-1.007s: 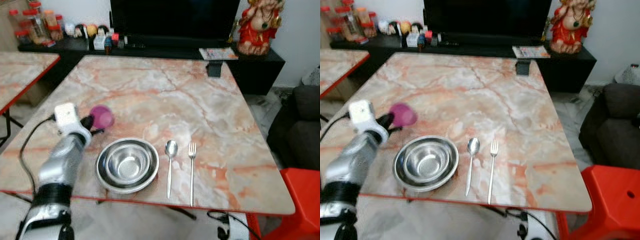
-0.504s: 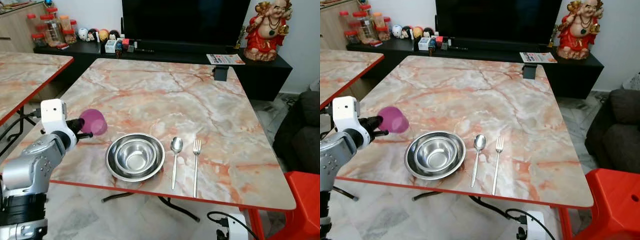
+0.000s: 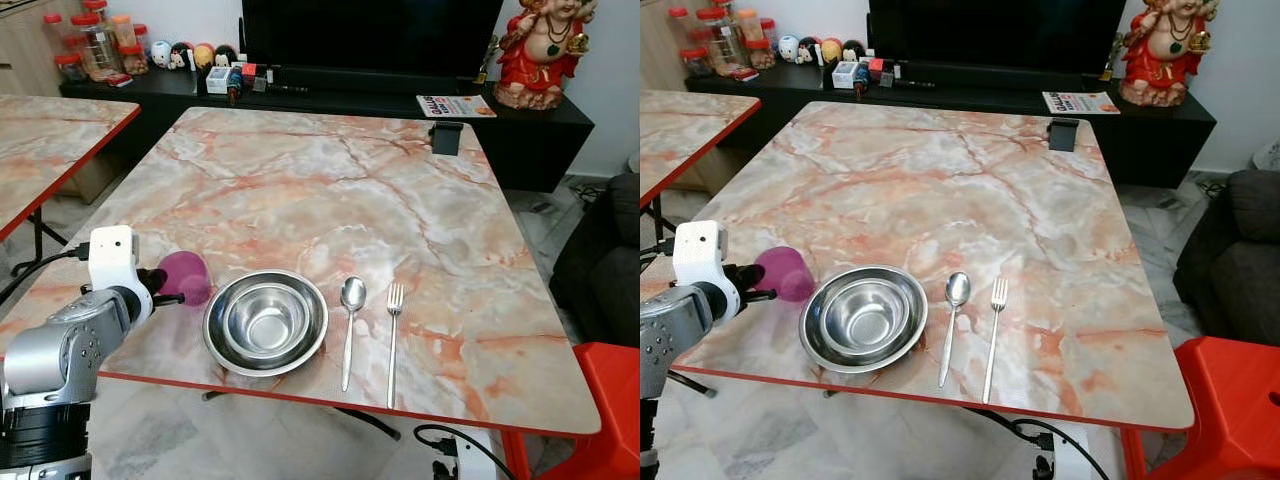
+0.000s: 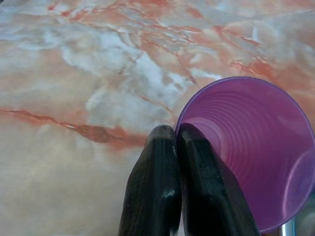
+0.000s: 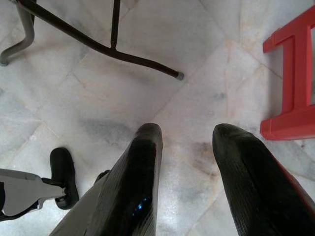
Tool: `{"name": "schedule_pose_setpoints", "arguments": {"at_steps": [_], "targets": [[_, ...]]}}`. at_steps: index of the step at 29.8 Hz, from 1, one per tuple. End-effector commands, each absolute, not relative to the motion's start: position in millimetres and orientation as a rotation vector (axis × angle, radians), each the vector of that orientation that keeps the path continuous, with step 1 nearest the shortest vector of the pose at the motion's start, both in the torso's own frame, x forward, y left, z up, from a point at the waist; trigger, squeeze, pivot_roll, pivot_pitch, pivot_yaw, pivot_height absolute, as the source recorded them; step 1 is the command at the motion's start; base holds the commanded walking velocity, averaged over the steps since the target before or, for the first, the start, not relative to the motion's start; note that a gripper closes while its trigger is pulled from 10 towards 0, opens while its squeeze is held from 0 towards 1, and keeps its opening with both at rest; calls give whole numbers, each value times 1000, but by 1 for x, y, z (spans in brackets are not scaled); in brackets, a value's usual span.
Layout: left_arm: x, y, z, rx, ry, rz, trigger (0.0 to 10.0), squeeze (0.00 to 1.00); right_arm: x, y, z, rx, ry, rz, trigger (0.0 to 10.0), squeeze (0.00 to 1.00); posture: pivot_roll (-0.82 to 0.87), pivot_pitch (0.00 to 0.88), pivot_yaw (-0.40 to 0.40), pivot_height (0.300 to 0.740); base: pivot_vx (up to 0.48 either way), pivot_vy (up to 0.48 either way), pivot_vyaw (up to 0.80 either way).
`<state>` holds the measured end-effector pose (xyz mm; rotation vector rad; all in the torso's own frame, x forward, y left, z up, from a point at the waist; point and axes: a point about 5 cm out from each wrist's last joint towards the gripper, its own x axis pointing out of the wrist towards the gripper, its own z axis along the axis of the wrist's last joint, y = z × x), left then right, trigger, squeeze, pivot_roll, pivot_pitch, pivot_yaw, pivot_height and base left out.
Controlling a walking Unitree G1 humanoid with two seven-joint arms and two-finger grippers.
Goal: Setting the table
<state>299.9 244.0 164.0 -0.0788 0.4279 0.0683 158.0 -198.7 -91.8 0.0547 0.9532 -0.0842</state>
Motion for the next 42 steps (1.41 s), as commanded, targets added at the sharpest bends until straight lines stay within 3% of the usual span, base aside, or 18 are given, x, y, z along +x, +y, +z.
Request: {"name": "schedule_pose_setpoints", "arguments": {"at_steps": [1,13,14,15,16,17,18,19,28,29,30,32,33,37,38,39,40,42], "targets": [[300,246,168,-61,433,90,10000,0,155,-198,-93,57,959,-85,10000,0,-2,0,-29,725,0,0,0],[295,243,170,-59,442,113,10000,118,152,-200,-94,57,964,-88,10000,0,-2,0,-34,725,0,0,0],[294,243,170,-58,444,114,10000,667,152,-200,-94,56,965,-88,10000,0,-2,0,-34,725,0,0,0],[294,243,170,-59,445,116,10000,988,152,-200,-94,56,964,-88,10000,0,-3,0,-34,725,0,0,0],[294,243,169,-60,446,118,10000,988,152,-200,-94,56,964,-89,10000,0,-5,0,-33,725,0,0,0],[295,243,169,-65,442,122,10000,435,152,-200,-94,56,964,-90,10000,0,-6,0,-33,725,0,0,0],[295,243,169,-69,440,125,10000,435,152,-200,-94,56,964,-90,10000,0,-6,0,-33,725,0,0,0],[295,242,170,-70,439,123,10000,0,152,-200,-94,56,964,-91,10000,0,-6,0,-33,725,0,0,0],[296,241,172,-56,433,127,10000,0,151,-200,-94,57,965,-91,10000,0,-7,0,-32,725,0,0,0],[296,240,172,-55,432,129,10000,94,151,-200,-94,57,965,-91,10000,0,-7,0,-32,725,0,0,0],[297,241,173,-57,425,138,10000,1000,152,-200,-94,58,964,-91,10000,0,-7,0,-32,725,0,0,0],[298,243,175,-63,409,156,10000,1000,152,-200,-94,59,962,-93,10000,0,-7,0,-33,725,0,0,0],[299,243,176,-65,405,160,10000,0,152,-200,-94,58,962,-93,10000,0,-6,0,-33,725,0,0,0],[299,244,177,-65,396,163,10000,0,153,-200,-94,58,962,-92,10000,0,-5,0,-33,725,0,0,0],[300,243,177,-70,388,156,10000,502,153,-200,-94,58,962,-92,10000,0,-5,0,-33,725,0,0,0],[300,243,177,-71,387,154,10000,502,153,-200,-94,58,962,-92,10000,0,-5,0,-33,725,0,0,0],[300,243,177,-71,387,155,10000,1000,153,-200,-93,58,962,-92,10000,0,-6,0,-32,725,0,0,0],[301,243,178,-78,384,155,10000,1000,153,-199,-93,59,961,-92,10000,0,-8,0,-31,725,0,0,0]]}}
